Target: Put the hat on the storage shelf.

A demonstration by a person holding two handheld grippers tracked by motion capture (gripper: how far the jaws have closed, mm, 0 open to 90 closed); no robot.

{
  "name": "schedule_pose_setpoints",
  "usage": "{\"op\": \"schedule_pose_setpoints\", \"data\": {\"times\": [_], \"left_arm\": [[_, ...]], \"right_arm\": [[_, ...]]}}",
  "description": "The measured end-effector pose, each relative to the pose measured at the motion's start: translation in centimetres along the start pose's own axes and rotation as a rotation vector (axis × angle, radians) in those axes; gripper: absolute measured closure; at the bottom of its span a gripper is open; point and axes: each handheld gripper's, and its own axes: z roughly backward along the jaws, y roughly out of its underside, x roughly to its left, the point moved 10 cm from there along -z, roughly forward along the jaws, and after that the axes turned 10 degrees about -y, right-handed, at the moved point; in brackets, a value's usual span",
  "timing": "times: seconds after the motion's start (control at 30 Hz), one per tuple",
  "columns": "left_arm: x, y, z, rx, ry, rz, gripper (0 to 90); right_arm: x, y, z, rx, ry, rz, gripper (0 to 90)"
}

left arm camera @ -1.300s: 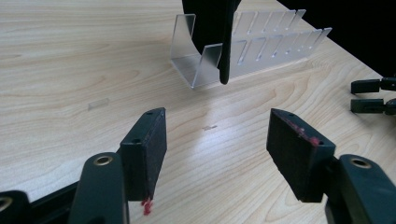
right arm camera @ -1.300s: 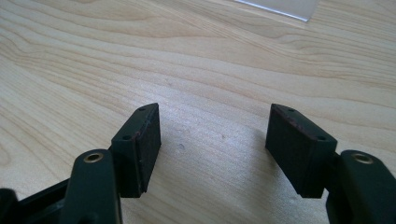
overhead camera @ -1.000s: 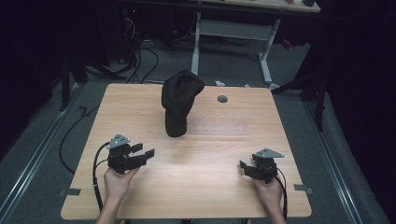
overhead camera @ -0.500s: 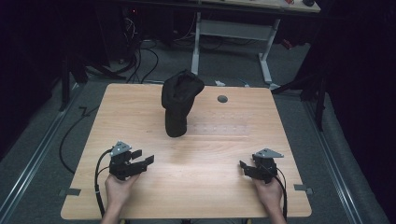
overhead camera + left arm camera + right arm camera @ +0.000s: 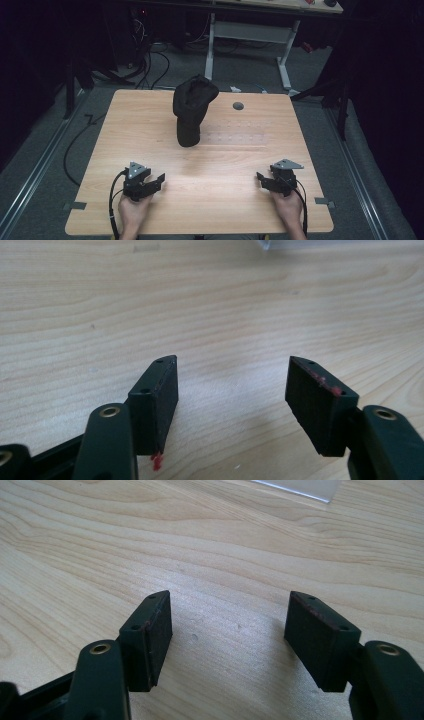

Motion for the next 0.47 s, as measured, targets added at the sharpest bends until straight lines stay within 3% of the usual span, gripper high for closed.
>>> {"op": "schedule_pose_setpoints", "data": {"times": [0.07, 0.17, 0.2, 0.27, 0.47], "left_arm": [[-0.2, 0.2, -0.1, 0.007, -0.001, -0.014, 35.6], [-0.6, 0.9, -0.2, 0.008, -0.007, -0.089, 31.8], [-0.6, 0.9, -0.2, 0.008, -0.007, -0.089, 30.7], [-0.9, 1.5, -0.3, 0.007, -0.018, -0.147, 28.5], [-0.9, 1.6, -0.3, 0.010, -0.015, -0.150, 27.1]], "right_arm": [[0.0, 0.0, 0.0, 0.000, 0.000, 0.000, 35.8], [0.0, 0.0, 0.0, 0.000, 0.000, 0.000, 35.8], [0.0, 0.0, 0.0, 0.000, 0.000, 0.000, 35.8], [0.0, 0.0, 0.0, 0.000, 0.000, 0.000, 35.8], [0.0, 0.0, 0.0, 0.000, 0.001, 0.000, 35.8]]}}
